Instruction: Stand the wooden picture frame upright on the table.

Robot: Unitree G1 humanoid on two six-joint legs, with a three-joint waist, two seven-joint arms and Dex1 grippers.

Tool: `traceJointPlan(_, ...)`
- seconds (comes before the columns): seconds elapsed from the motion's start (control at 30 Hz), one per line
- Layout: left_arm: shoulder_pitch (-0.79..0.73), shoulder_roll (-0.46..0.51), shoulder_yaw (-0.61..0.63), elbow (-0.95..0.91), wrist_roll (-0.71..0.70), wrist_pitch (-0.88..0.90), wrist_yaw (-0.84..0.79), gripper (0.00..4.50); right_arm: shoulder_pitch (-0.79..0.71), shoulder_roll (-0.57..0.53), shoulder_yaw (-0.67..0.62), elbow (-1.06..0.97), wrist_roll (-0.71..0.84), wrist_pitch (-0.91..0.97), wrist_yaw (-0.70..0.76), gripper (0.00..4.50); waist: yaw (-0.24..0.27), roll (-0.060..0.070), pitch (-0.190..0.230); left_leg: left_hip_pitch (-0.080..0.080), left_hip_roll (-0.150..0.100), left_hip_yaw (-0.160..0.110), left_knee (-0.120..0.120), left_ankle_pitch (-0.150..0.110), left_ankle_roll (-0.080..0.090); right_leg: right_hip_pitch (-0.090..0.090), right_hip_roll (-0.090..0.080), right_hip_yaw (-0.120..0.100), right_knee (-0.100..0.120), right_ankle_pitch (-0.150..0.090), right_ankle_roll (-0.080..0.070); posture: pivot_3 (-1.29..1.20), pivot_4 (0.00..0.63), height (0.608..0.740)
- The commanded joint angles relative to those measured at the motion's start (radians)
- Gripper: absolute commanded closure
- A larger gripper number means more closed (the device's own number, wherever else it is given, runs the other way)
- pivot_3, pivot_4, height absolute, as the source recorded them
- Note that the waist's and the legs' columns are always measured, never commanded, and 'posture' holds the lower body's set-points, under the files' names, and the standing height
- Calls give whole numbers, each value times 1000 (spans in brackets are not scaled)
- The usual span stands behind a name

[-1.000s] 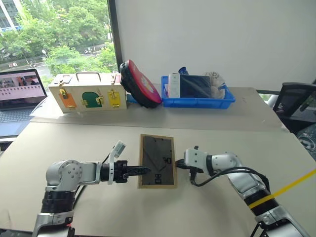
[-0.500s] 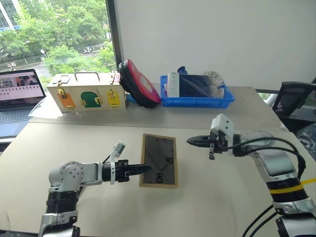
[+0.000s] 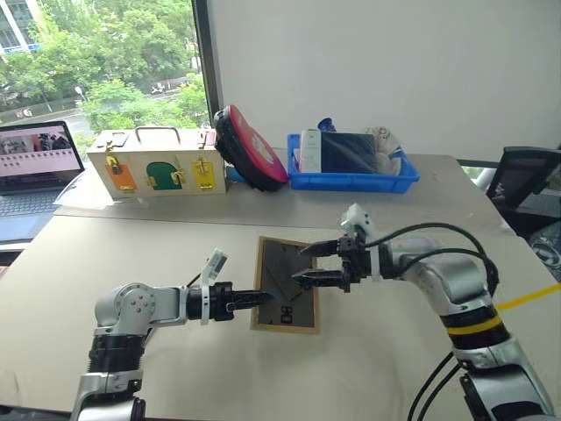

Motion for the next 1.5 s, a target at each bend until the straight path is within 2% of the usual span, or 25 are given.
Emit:
traceJointPlan(0.03, 10, 17, -32, -19, 26, -38, -7, 3347, -43, -4, 25, 21, -1, 5, 51, 37, 2, 0, 0, 0, 0, 0, 0, 0, 0, 0, 0, 0, 0, 0, 0, 0, 150, 713)
traceJointPlan(0.27, 4, 25, -41, -5, 30, -55, -13, 3347, -50, 18, 114, 9, 17, -9, 185, 37, 2, 0, 0, -1, 0, -1, 0, 0, 0, 0, 0, -1, -1, 0, 0, 0, 150, 713)
traceJointPlan(0.47, 21, 46, -59, -34, 42, -73, -4, 3347, 3, -41, 78, -68, 28, -55, 250, 37, 5, 0, 0, -1, 0, -1, 0, 0, 0, 0, 0, -2, -1, 0, 0, 0, 150, 713)
traceJointPlan(0.7, 52, 52, -69, -42, 45, -84, -4, 3347, 74, -98, 17, -225, 104, -27, 256, 37, 2, 0, 0, -1, 0, -2, 0, 0, 0, 0, 0, -2, -1, 0, 0, 0, 150, 713)
traceJointPlan(0.9, 26, 60, -87, -19, 47, -89, -19, 3347, 98, -98, -3, -244, 62, -79, 198, 37, 2, 0, 0, -1, 0, -2, -1, 0, 0, 0, 0, -2, -2, 0, 0, 0, 150, 713)
traceJointPlan(1.0, 13, 62, -83, -13, 36, -76, -22, 3347, 102, -110, -23, -171, -23, -176, 129, 37, 2, 0, 0, -1, 0, -2, -1, 0, 0, 0, 0, -2, -2, 0, 0, 0, 150, 713)
traceJointPlan(1.1, -14, 30, -6, 27, -17, -14, 8, 3347, 105, -121, -91, -68, -81, -276, 50, 37, 2, 0, 0, -1, 0, -2, 0, 0, 0, 0, 0, -2, -2, 0, 0, 0, 150, 713)
traceJointPlan(1.2, -74, -44, 176, 112, -151, 128, 62, 3347, 117, -135, -142, -9, -115, -360, 7, 37, 1, 0, 0, -1, 0, -2, 0, 0, 0, 0, 0, -2, -2, 0, 0, 0, 150, 713)
traceJointPlan(1.33, -22, -16, 224, 142, -384, 172, 145, 3347, 129, -150, -211, 57, -230, -574, -128, 37, -14, 0, 1, -2, 0, -2, -2, 0, 0, -1, 0, -2, -2, 0, 0, 0, 150, 713)
traceJointPlan(1.5, -34, -6, 233, 235, -590, 172, 326, 3347, 238, -210, -138, 93, -577, -1171, -326, 37, -16, 1, 1, -2, 0, -2, -4, -1, 1, 0, -1, -3, -2, 0, 0, 0, 150, 713)
